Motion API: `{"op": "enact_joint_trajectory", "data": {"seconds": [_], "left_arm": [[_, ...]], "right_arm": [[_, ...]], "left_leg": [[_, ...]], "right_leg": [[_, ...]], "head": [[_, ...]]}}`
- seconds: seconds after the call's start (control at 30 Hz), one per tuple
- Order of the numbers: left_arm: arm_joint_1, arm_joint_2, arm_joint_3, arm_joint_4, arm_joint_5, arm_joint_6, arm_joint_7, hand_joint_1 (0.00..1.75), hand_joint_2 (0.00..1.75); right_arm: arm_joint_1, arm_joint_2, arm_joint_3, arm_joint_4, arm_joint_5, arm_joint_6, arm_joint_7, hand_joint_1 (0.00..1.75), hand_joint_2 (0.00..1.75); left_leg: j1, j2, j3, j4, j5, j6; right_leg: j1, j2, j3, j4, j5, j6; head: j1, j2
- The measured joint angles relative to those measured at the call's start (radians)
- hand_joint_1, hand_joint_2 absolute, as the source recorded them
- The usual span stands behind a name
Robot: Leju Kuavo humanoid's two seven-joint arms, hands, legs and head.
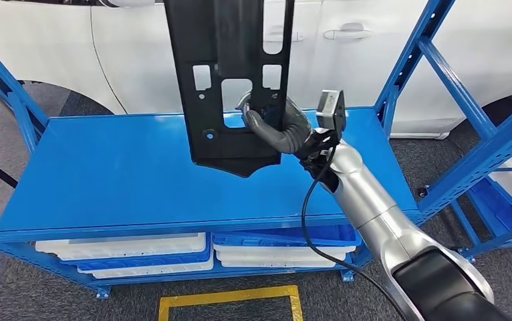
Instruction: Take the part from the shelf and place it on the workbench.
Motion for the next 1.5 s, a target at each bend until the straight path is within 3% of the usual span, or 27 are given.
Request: {"op": "enact_joint_trajectory", "data": {"seconds": [0.07, 0.1, 0.23, 0.3, 0.37, 0.4, 0.43, 0.47, 0.53, 0.6, 0.7, 0.77, 0.87, 0.9, 0.93, 0.97, 1.03, 1.1, 1.23, 1.3, 1.4, 1.43, 1.47, 1.5], "left_arm": [[-0.001, 0.000, 0.000, 0.000, 0.001, 0.001, -0.003, 0.00, 1.75], [-0.002, 0.000, 0.000, 0.000, 0.002, 0.003, -0.005, 0.00, 1.75], [-0.004, 0.000, 0.000, 0.000, 0.002, 0.017, -0.008, 0.00, 1.75], [-0.003, 0.000, 0.000, 0.000, 0.002, 0.024, -0.008, 0.00, 1.75], [-0.002, 0.000, 0.001, 0.000, 0.002, 0.030, -0.008, 0.00, 1.75], [-0.003, 0.000, 0.001, 0.000, -0.003, 0.033, -0.007, 0.00, 1.75], [-0.005, 0.000, 0.000, 0.000, -0.012, 0.037, -0.005, 0.00, 1.75], [-0.007, 0.000, -0.002, 0.000, -0.023, 0.042, -0.003, 0.00, 1.75], [-0.008, 0.002, -0.008, 0.000, -0.043, 0.052, 0.003, 0.00, 1.75], [-0.008, 0.003, -0.012, 0.000, -0.050, 0.056, 0.006, 0.00, 1.75], [-0.008, 0.004, -0.018, 0.000, -0.053, 0.058, 0.007, 0.00, 1.75], [-0.008, 0.003, -0.022, 0.000, -0.055, 0.060, 0.007, 0.00, 1.75], [-0.008, 0.002, -0.025, 0.000, -0.046, 0.064, 0.005, 0.00, 1.75], [-0.008, 0.002, -0.025, 0.000, -0.042, 0.066, 0.006, 0.00, 1.75], [-0.007, 0.001, -0.025, 0.000, -0.037, 0.068, 0.010, 0.00, 1.75], [-0.008, 0.000, -0.024, 0.000, -0.030, 0.070, 0.015, 0.00, 1.75], [-0.009, -0.001, -0.022, 0.000, -0.015, 0.072, 0.029, 0.00, 1.75], [-0.012, -0.003, -0.017, 0.000, -0.008, 0.075, 0.042, 0.00, 1.75], [-0.014, -0.003, -0.011, 0.000, -0.007, 0.067, 0.050, 0.00, 1.75], [-0.015, -0.003, -0.009, 0.000, -0.009, 0.058, 0.053, 0.00, 1.75], [-0.023, -0.002, -0.009, 0.000, -0.011, 0.045, 0.054, 0.00, 1.75], [-0.025, -0.002, -0.009, 0.000, -0.011, 0.042, 0.055, 0.00, 1.75], [-0.026, -0.002, -0.009, 0.000, -0.012, 0.039, 0.056, 0.00, 1.75], [-0.026, -0.002, -0.008, 0.000, -0.012, 0.038, 0.056, 0.00, 1.75]], "right_arm": [[0.022, -0.009, -0.020, -0.049, -0.012, 0.008, 0.009, 1.75, 1.75], [0.033, -0.012, -0.026, -0.068, -0.020, 0.013, 0.011, 1.75, 1.75], [0.101, -0.022, -0.040, -0.139, -0.068, 0.024, 0.018, 1.75, 1.75], [0.149, -0.026, -0.043, -0.183, -0.077, 0.019, 0.017, 1.75, 1.75], [0.205, -0.031, -0.045, -0.225, -0.077, 0.011, 0.010, 1.75, 1.75], [0.235, -0.034, -0.046, -0.246, -0.072, 0.008, 0.008, 1.75, 1.75], [0.261, -0.037, -0.047, -0.265, -0.067, 0.006, 0.007, 1.75, 1.75], [0.285, -0.039, -0.047, -0.282, -0.061, 0.004, 0.007, 1.75, 1.75], [0.319, -0.042, -0.047, -0.312, -0.054, 0.003, 0.008, 1.75, 1.75], [0.338, -0.044, -0.048, -0.333, -0.050, 0.002, 0.008, 1.75, 1.75], [0.355, -0.047, -0.049, -0.355, -0.046, 0.000, 0.010, 1.75, 1.75], [0.360, -0.050, -0.053, -0.368, -0.036, -0.006, 0.012, 1.75, 1.75], [0.389, -0.052, -0.062, -0.393, 0.004, -0.035, 0.020, 1.75, 1.75], [0.406, -0.053, -0.064, -0.400, 0.022, -0.049, 0.027, 1.75, 1.75], [0.423, -0.053, -0.065, -0.407, 0.040, -0.063, 0.035, 1.75, 1.75], [0.435, -0.053, -0.066, -0.413, 0.055, -0.075, 0.045, 1.75, 1.75], [0.447, -0.053, -0.068, -0.422, 0.073, -0.097, 0.067, 1.75, 1.75], [0.449, -0.052, -0.071, -0.427, 0.074, -0.111, 0.081, 1.75, 1.75], [0.448, -0.050, -0.086, -0.430, 0.051, -0.129, 0.096, 1.75, 1.75], [0.449, -0.050, -0.095, -0.436, 0.047, -0.136, 0.094, 1.75, 1.75], [0.458, -0.046, -0.102, -0.447, 0.052, -0.145, 0.092, 1.75, 1.75], [0.462, -0.044, -0.103, -0.450, 0.054, -0.148, 0.091, 1.75, 1.75], [0.464, -0.042, -0.104, -0.453, 0.057, -0.149, 0.091, 1.75, 1.75], [0.466, -0.040, -0.105, -0.456, 0.058, -0.149, 0.091, 1.75, 1.75]], "left_leg": [[-0.003, 0.002, -0.002, 0.004, -0.005, -0.008], [-0.005, 0.003, -0.003, 0.005, -0.007, -0.012], [-0.004, 0.005, -0.006, 0.018, -0.021, -0.032], [-0.001, 0.006, -0.042, 0.101, -0.072, -0.040], [0.000, 0.006, -0.104, 0.236, -0.133, -0.045], [0.000, 0.006, -0.123, 0.280, -0.144, -0.046], [0.000, 0.006, -0.124, 0.282, -0.133, -0.045], [0.000, 0.006, -0.104, 0.243, -0.105, -0.042], [-0.003, 0.006, -0.036, 0.106, -0.040, -0.031], [-0.009, 0.005, 0.006, 0.017, -0.017, -0.021], [-0.008, 0.004, 0.010, 0.000, -0.015, -0.010], [-0.003, 0.005, 0.015, -0.009, -0.009, 0.001], [-0.002, 0.006, 0.016, -0.012, -0.007, 0.007], [-0.002, 0.005, 0.016, -0.012, -0.007, 0.007], [-0.002, 0.005, 0.016, -0.010, -0.007, 0.007], [-0.002, 0.004, 0.016, -0.009, -0.007, 0.006], [-0.002, 0.004, 0.015, -0.001, -0.009, 0.001], [-0.005, 0.004, 0.008, 0.008, -0.012, -0.008], [-0.006, 0.003, -0.003, 0.016, -0.017, -0.028], [-0.004, 0.003, -0.026, 0.075, -0.070, -0.036], [-0.002, 0.004, -0.083, 0.261, -0.181, -0.043], [-0.002, 0.005, -0.084, 0.289, -0.193, -0.044], [-0.002, 0.005, -0.065, 0.275, -0.185, -0.043], [-0.002, 0.005, -0.027, 0.223, -0.163, -0.040]], "right_leg": [[0.004, 0.000, 0.053, -0.119, 0.045, -0.007], [0.007, 0.000, 0.063, -0.144, 0.050, -0.012], [0.006, -0.001, 0.068, -0.156, 0.050, -0.034], [0.004, -0.005, 0.072, -0.161, 0.051, -0.044], [0.006, -0.007, 0.072, -0.161, 0.049, -0.049], [0.008, -0.007, 0.072, -0.160, 0.048, -0.050], [0.009, -0.007, 0.073, -0.160, 0.047, -0.050], [0.010, -0.006, 0.075, -0.159, 0.046, -0.050], [0.013, -0.003, 0.078, -0.157, 0.043, -0.048], [0.014, 0.002, 0.075, -0.155, 0.043, -0.040], [0.013, 0.002, 0.071, -0.154, 0.044, -0.023], [0.012, 0.002, 0.058, -0.119, 0.019, -0.013], [0.005, 0.001, -0.025, 0.061, -0.072, 0.000], [0.002, 0.001, -0.050, 0.113, -0.087, 0.004], [-0.001, 0.000, -0.060, 0.133, -0.085, 0.007], [-0.004, 0.000, -0.049, 0.110, -0.064, 0.008], [-0.008, -0.001, 0.019, -0.025, -0.001, 0.007], [-0.006, 0.000, 0.067, -0.125, 0.034, 0.000], [-0.003, 0.000, 0.064, -0.142, 0.048, -0.024], [-0.006, -0.005, 0.057, -0.149, 0.058, -0.039], [-0.002, -0.010, 0.038, -0.148, 0.074, -0.047], [-0.001, -0.011, 0.029, -0.147, 0.080, -0.047], [0.000, -0.011, 0.021, -0.146, 0.086, -0.046], [0.000, -0.010, 0.013, -0.144, 0.092, -0.045]], "head": [[0.000, 0.000], [0.000, 0.000], [0.000, 0.000], [0.000, 0.000], [0.000, 0.000], [0.000, 0.000], [0.000, 0.000], [0.000, 0.000], [0.000, 0.000], [0.000, 0.000], [0.000, 0.000], [0.000, 0.000], [0.000, 0.000], [0.000, 0.000], [0.000, 0.000], [0.000, 0.000], [0.000, 0.000], [0.000, 0.000], [0.000, 0.000], [0.000, 0.000], [0.000, 0.000], [0.000, 0.000], [0.000, 0.000], [0.000, 0.000]]}}
